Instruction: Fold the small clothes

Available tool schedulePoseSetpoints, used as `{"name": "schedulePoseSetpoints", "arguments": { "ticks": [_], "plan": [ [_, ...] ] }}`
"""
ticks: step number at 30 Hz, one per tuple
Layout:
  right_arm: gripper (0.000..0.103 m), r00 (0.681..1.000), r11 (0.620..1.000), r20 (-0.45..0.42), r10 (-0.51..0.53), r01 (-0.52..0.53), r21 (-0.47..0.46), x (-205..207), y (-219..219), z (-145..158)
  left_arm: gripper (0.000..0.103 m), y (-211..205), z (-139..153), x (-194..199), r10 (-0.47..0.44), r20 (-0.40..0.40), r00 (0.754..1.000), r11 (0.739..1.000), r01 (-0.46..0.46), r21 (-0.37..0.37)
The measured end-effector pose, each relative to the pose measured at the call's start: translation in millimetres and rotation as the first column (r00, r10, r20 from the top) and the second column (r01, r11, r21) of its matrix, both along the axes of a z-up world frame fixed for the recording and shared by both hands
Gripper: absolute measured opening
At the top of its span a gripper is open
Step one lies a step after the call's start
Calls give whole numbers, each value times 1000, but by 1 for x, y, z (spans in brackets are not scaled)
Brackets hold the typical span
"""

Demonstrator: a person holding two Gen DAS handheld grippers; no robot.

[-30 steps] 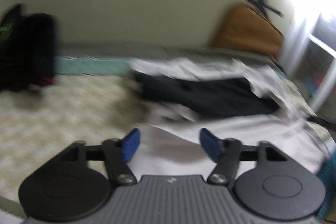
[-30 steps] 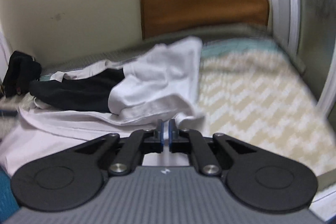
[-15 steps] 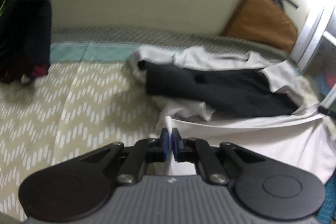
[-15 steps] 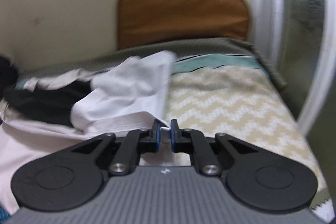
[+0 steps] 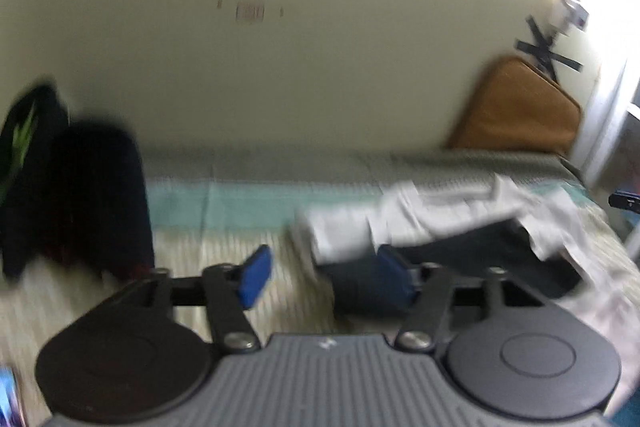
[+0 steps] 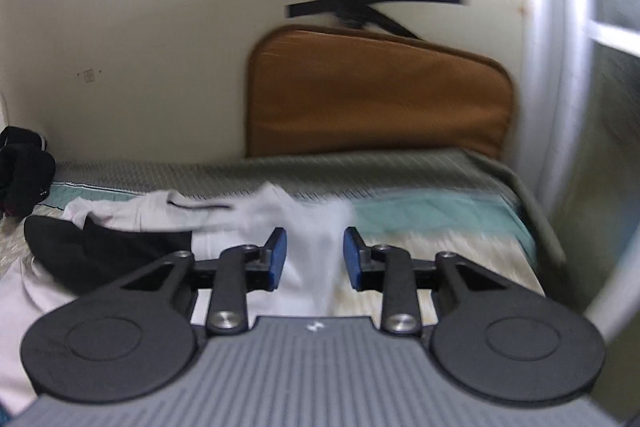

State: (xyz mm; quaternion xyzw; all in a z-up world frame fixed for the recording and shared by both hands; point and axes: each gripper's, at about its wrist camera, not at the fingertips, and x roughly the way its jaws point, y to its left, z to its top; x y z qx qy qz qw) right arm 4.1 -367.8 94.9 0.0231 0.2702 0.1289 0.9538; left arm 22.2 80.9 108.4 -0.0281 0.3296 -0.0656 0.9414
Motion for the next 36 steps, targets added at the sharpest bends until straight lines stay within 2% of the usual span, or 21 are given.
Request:
{"name": "schedulePoseSetpoints", "arguments": {
  "ticks": [1, 2, 6, 8, 10, 12, 13, 14, 15, 16, 17, 18, 20, 24, 27, 32, 36],
  "plan": [
    [49, 1000, 1000, -21, 19, -19, 2, 21, 9, -2, 79, -4, 0, 18, -5, 8, 1000, 1000, 4, 20],
    [52, 998, 999, -49, 36, -36, 6, 40, 16, -5, 84, -8, -3, 37, -11, 6, 1000, 999, 11, 38],
    [56, 982, 998, -177, 58, -62, -15, 110, 44, -30, 86, -16, -34, 106, -36, -106, 994, 996, 44, 77],
    [61, 971, 998, -229, 61, -68, -19, 135, 52, -43, 88, -11, -52, 129, -38, -172, 984, 998, 45, 41],
    [72, 966, 997, -253, 53, -67, -44, 152, 55, -53, 87, -5, -66, 144, -42, -216, 976, 999, 37, -30],
    [73, 959, 996, -281, 40, -60, -63, 167, 57, -61, 67, 1, -77, 152, -61, -246, 967, 993, 34, -113],
    [72, 952, 997, -304, 43, -62, -52, 173, 58, -66, 45, 1, -81, 155, -86, -258, 962, 988, 49, -148],
    [71, 945, 997, -323, 51, -66, -35, 177, 59, -69, 34, -1, -84, 156, -97, -266, 959, 987, 58, -150],
    [67, 939, 997, -338, 65, -76, -18, 179, 60, -72, 28, -5, -87, 156, -95, -263, 960, 990, 64, -126],
    [50, 936, 996, -342, 83, -91, -9, 179, 63, -73, 20, -9, -88, 154, -109, -257, 960, 991, 84, -108],
    [35, 935, 994, -339, 102, -112, -11, 178, 67, -74, 18, -12, -87, 152, -118, -250, 961, 990, 95, -102],
    [11, 936, 992, -334, 113, -125, -16, 175, 71, -73, 17, -14, -85, 150, -121, -244, 962, 990, 101, -94],
    [8, 950, 992, -293, 107, -120, -29, 164, 76, -67, 15, -17, -77, 144, -129, -226, 966, 990, 113, -82],
    [8, 974, 993, -196, 113, -115, 1, 133, 70, -34, 15, -19, -49, 118, -135, -143, 980, 990, 127, -64],
    [8, 984, 992, -127, 128, -125, 30, 93, 62, -6, 14, -19, -25, 82, -141, -53, 989, 989, 139, -52],
    [8, 988, 988, -28, 149, -148, 37, -2, 45, 26, 14, -18, -2, 7, -151, 51, 987, 986, 154, -64],
    [8, 988, 988, 22, 153, -153, 12, -80, 40, 25, 14, -18, -1, -57, -171, 85, 982, 982, 177, -62]
  ]
}}
